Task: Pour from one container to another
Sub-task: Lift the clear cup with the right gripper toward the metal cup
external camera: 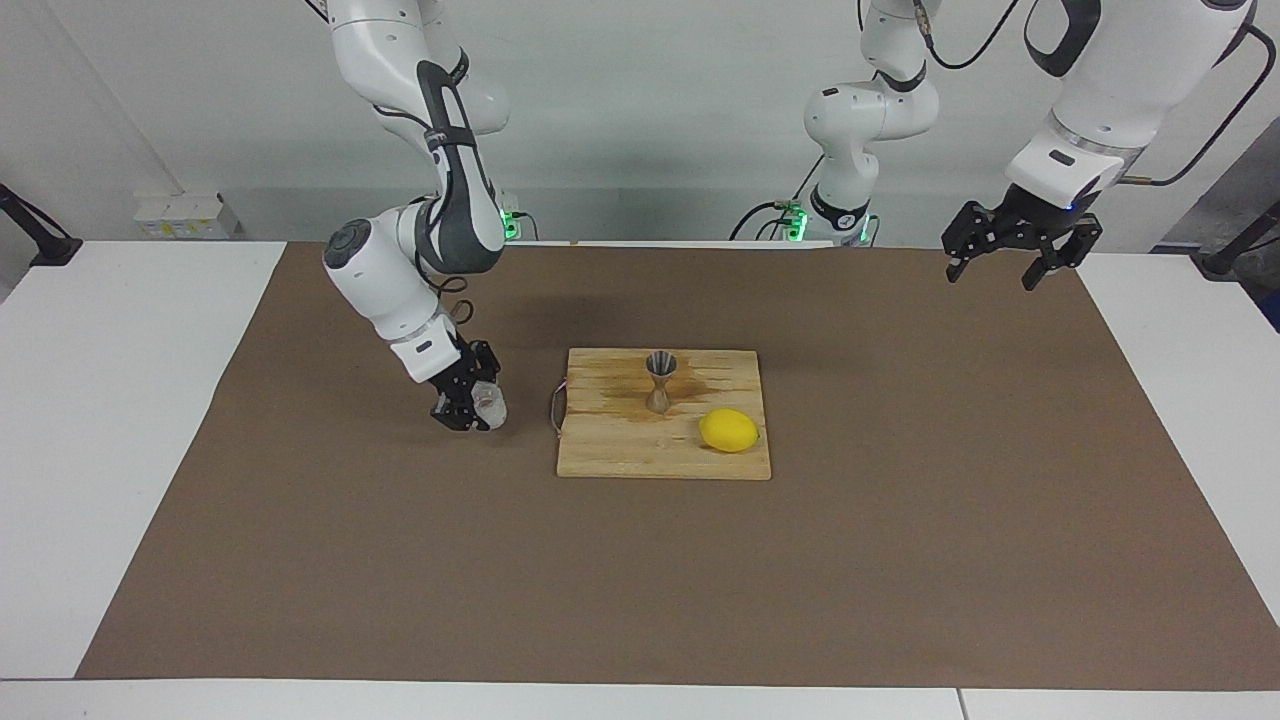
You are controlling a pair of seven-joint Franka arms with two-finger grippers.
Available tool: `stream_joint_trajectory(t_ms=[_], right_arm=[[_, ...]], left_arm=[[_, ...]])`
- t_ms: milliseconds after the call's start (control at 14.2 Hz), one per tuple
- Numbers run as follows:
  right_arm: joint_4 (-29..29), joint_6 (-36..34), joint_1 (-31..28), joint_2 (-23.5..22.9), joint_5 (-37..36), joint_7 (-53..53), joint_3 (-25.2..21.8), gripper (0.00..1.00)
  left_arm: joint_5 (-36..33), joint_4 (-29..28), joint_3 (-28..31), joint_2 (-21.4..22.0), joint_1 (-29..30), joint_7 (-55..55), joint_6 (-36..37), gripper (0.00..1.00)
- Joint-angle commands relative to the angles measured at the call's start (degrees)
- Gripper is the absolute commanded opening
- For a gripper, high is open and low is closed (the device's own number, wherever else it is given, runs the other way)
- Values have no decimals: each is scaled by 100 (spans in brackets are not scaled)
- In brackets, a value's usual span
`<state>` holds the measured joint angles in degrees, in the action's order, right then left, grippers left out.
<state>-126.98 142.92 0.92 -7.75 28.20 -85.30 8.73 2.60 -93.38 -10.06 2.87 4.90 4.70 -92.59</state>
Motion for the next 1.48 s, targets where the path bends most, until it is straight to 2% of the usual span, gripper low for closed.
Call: stream_joint_trajectory(t_ms=[0,212,564,776,917,1058,1410], right_arm=[[112,-10,188,71,98,408,32,30],[217,-45,531,71,-24,734,23,30],[358,-650,532,291,-437,1129,41,30],[489,-757,549,309,-561,1375,50,30],[691,-940,759,291,-744,1735,41,30],[928,-1177,769,239,-1227,2130,50,30],[1219,-1477,953,230,-1413,2501,50,30]], left_arm=[[30,92,4,-58,28,110,-40,100],[30,83,4,-58,28,110,-40,100],[30,83,4,-58,28,110,-40,100],[30,92,4,-58,37,110,-40,100],[30,92,4,-58,28,110,-40,100],[30,92,4,-58,28,110,-40,100],[30,92,4,-58,37,110,-40,100]])
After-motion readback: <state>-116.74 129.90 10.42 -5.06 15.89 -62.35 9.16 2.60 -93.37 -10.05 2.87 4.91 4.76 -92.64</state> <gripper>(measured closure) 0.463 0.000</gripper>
